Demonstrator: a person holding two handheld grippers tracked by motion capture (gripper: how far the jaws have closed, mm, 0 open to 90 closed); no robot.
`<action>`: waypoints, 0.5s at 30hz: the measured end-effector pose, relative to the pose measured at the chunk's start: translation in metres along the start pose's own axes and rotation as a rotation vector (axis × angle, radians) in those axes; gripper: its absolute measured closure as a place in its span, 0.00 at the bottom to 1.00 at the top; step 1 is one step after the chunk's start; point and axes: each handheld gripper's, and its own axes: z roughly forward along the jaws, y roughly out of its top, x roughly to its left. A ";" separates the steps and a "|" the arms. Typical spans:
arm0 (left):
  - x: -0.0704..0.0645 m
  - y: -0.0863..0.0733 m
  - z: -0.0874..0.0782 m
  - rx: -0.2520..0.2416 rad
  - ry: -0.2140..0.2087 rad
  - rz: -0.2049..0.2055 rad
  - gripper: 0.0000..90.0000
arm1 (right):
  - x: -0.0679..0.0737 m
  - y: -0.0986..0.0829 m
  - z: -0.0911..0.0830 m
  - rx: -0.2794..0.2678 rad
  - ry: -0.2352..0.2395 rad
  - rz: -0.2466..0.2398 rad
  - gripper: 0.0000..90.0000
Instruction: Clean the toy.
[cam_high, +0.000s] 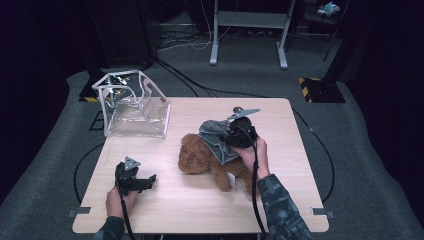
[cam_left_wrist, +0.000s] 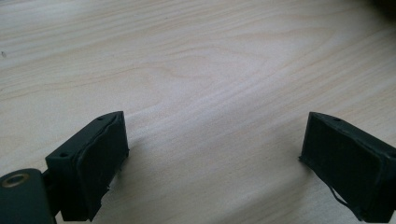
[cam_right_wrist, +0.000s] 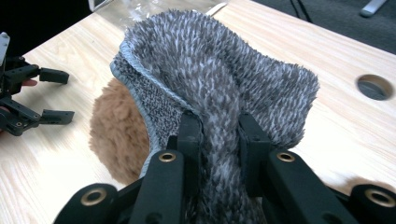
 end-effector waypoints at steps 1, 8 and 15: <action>0.000 0.000 0.000 0.000 0.000 0.000 0.08 | 0.002 0.001 0.004 0.004 0.007 -0.001 0.83; 0.001 0.000 0.000 0.002 0.001 0.010 0.08 | 0.015 0.008 0.031 0.035 0.033 0.002 0.83; 0.000 0.000 0.000 0.000 -0.001 0.001 0.08 | 0.028 0.016 0.040 0.039 0.057 -0.028 0.83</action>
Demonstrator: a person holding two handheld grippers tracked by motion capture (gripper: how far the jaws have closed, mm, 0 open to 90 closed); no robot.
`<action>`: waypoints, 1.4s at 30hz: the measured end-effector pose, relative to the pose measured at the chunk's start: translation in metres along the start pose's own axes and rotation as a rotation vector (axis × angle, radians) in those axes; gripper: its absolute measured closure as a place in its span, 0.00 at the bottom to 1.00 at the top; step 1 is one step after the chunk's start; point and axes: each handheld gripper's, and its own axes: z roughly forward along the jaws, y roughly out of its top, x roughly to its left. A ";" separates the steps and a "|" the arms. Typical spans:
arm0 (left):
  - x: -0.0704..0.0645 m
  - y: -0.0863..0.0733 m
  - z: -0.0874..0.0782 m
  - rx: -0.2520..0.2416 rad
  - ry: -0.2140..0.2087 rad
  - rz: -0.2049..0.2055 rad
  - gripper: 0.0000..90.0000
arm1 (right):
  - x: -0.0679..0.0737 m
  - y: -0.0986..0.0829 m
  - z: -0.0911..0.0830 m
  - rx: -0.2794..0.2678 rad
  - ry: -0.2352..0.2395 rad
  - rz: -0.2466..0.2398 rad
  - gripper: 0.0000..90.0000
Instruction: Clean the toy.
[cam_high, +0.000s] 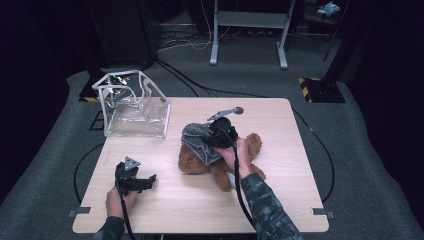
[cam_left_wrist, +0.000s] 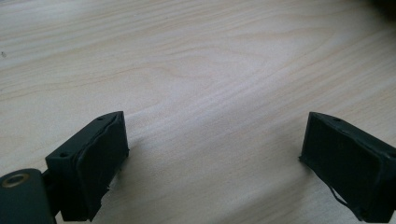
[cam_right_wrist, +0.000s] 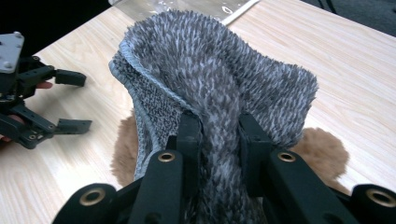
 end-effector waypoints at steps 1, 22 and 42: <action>0.000 0.000 0.000 0.000 0.000 -0.001 0.08 | 0.001 0.001 0.002 -0.007 0.001 -0.011 0.83; 0.000 0.000 0.000 0.000 0.000 -0.001 0.08 | 0.033 -0.022 0.007 0.035 0.077 -0.080 0.83; 0.000 0.000 0.000 -0.001 0.000 -0.001 0.08 | 0.042 -0.079 0.025 0.136 0.140 -0.045 0.83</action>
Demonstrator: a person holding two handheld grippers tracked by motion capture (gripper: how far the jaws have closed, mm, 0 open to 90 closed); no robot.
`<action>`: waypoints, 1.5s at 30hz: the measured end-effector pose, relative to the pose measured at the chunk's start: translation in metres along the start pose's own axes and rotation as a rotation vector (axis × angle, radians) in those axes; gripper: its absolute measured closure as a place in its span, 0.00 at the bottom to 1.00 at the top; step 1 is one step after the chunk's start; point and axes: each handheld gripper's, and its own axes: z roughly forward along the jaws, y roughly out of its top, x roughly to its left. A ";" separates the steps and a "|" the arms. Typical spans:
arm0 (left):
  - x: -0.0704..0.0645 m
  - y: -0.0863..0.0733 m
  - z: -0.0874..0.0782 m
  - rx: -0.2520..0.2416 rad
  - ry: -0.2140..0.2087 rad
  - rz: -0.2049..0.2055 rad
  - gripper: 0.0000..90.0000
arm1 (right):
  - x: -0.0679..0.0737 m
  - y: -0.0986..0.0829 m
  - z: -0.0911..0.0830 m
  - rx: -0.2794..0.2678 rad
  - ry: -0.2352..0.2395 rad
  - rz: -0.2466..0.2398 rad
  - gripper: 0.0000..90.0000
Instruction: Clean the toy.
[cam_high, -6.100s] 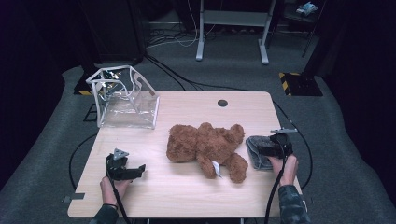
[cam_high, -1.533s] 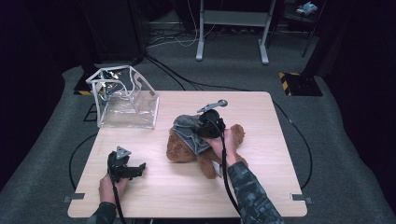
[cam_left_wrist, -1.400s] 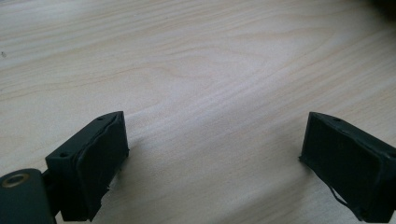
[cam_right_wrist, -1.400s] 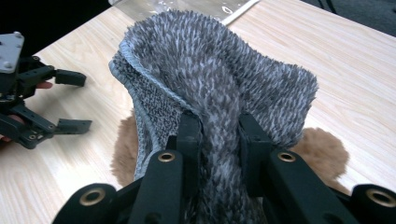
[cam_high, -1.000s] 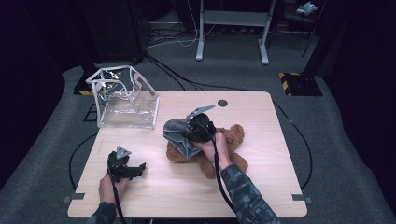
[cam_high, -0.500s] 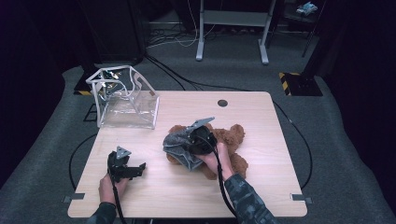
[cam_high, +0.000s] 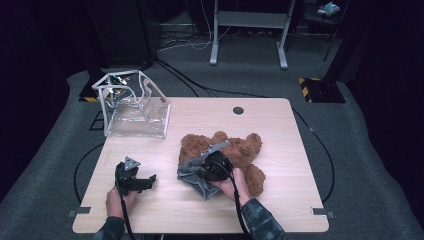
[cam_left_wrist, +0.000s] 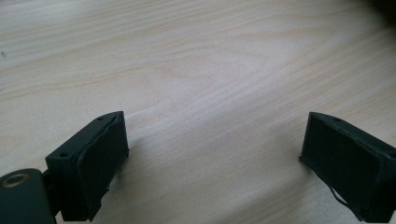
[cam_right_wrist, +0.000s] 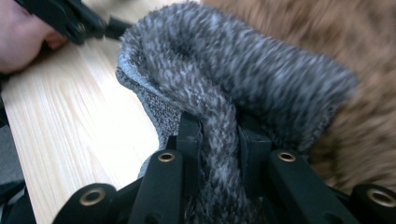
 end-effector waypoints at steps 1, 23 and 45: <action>0.000 0.000 0.000 0.000 0.000 0.000 0.08 | -0.001 -0.002 0.002 0.008 0.008 -0.002 0.83; 0.000 0.000 0.000 0.000 0.000 -0.001 0.08 | -0.020 0.049 -0.064 -0.139 -0.088 -0.002 0.82; 0.000 0.000 -0.001 0.006 -0.002 0.007 0.08 | -0.029 0.084 -0.024 -0.102 -0.114 0.059 0.82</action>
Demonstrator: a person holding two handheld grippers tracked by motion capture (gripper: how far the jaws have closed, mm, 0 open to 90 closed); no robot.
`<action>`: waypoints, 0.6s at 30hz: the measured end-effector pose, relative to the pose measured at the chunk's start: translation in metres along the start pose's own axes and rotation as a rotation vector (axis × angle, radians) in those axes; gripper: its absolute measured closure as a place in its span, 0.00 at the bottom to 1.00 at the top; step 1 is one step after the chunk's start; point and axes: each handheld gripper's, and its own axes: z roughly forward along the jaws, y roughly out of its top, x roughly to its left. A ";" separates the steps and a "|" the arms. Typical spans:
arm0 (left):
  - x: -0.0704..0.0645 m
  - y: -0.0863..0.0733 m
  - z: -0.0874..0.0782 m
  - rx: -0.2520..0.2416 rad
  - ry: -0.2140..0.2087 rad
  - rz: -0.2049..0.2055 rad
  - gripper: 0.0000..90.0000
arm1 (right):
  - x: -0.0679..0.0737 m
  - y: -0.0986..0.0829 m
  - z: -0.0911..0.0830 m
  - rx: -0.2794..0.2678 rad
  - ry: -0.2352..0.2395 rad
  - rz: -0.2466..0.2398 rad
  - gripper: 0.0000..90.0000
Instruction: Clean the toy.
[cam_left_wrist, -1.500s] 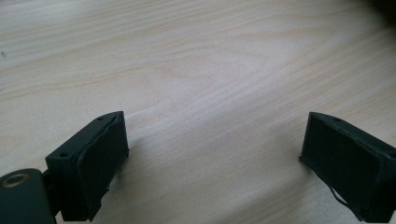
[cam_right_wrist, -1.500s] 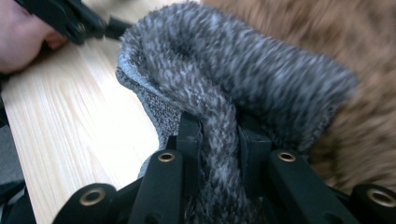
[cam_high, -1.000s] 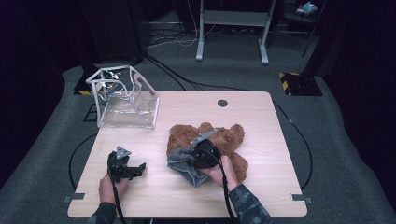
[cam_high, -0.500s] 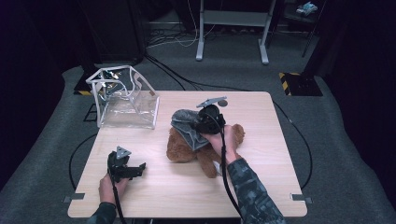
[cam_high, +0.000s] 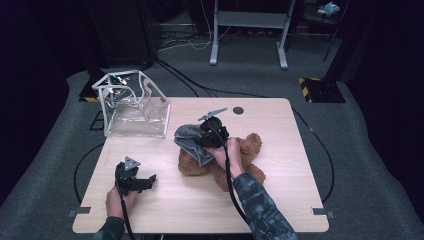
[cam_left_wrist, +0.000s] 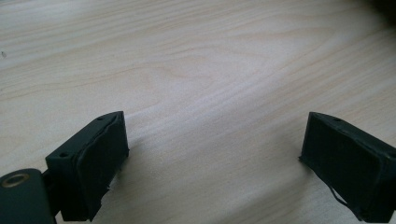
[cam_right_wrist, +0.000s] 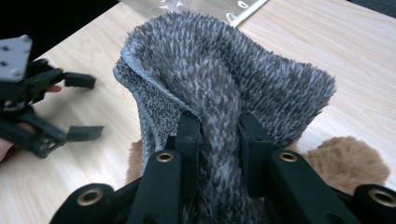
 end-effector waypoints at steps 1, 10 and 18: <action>0.000 0.000 0.000 0.000 0.000 0.000 0.08 | 0.002 -0.002 -0.001 0.000 0.003 0.000 0.82; 0.000 0.000 0.000 -0.006 0.002 -0.008 0.08 | 0.021 -0.025 -0.003 0.019 0.052 -0.048 0.82; 0.000 0.000 0.000 -0.006 0.002 -0.006 0.08 | 0.032 -0.052 0.008 0.069 0.101 -0.074 0.82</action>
